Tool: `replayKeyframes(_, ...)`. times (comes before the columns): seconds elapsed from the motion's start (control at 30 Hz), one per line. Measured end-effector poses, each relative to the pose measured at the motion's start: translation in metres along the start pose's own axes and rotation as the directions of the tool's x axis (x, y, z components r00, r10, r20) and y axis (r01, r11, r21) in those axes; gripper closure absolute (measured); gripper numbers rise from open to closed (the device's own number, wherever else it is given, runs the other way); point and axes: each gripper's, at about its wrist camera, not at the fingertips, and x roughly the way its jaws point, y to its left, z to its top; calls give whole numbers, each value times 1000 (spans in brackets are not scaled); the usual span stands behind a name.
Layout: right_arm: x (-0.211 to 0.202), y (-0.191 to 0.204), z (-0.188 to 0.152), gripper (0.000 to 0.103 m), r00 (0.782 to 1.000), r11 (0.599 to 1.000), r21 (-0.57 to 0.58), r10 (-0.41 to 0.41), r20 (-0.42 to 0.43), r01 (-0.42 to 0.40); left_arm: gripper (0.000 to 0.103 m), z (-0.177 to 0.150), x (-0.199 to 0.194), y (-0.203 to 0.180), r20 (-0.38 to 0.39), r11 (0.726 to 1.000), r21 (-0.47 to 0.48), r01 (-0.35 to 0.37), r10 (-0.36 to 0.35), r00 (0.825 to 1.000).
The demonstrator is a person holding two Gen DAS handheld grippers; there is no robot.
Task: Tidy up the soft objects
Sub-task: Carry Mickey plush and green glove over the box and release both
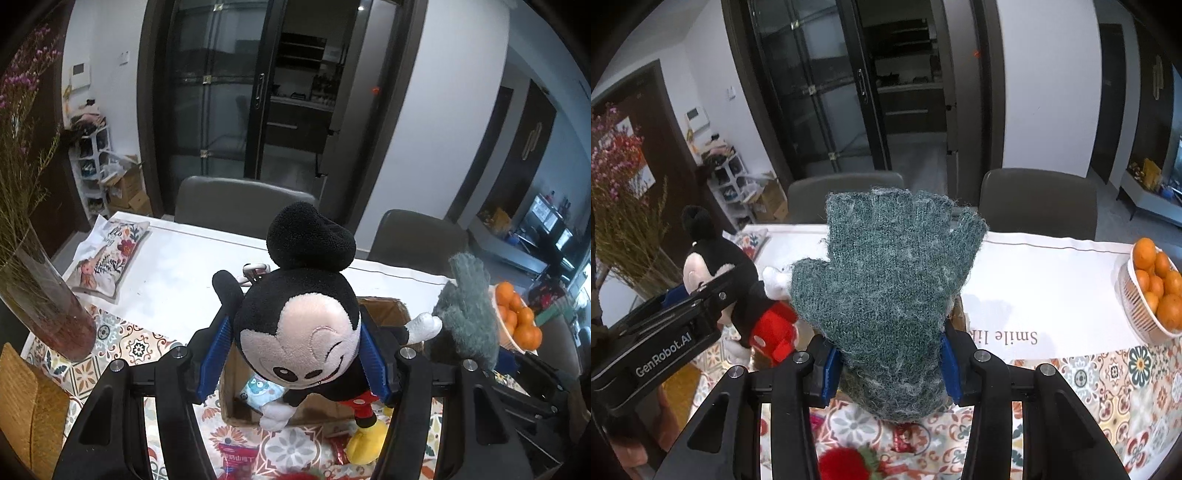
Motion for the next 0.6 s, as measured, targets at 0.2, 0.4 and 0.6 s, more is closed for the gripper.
replayKeyframes(0.2,34,-6,9,57,996,999,-23,21,-88,-23,40,0,32,1,-41,999,-32,-24,23,999)
replayKeyframes(0.4,67,-13,7,57,987,999,-12,35,-157,-37,38,-5,66,-1,-96,999,-18,-39,38,995)
replayKeyframes(0.6,102,-7,1,52,969,998,-34,44,-243,-54,32,-14,97,-4,-177,999,7,-40,41,983)
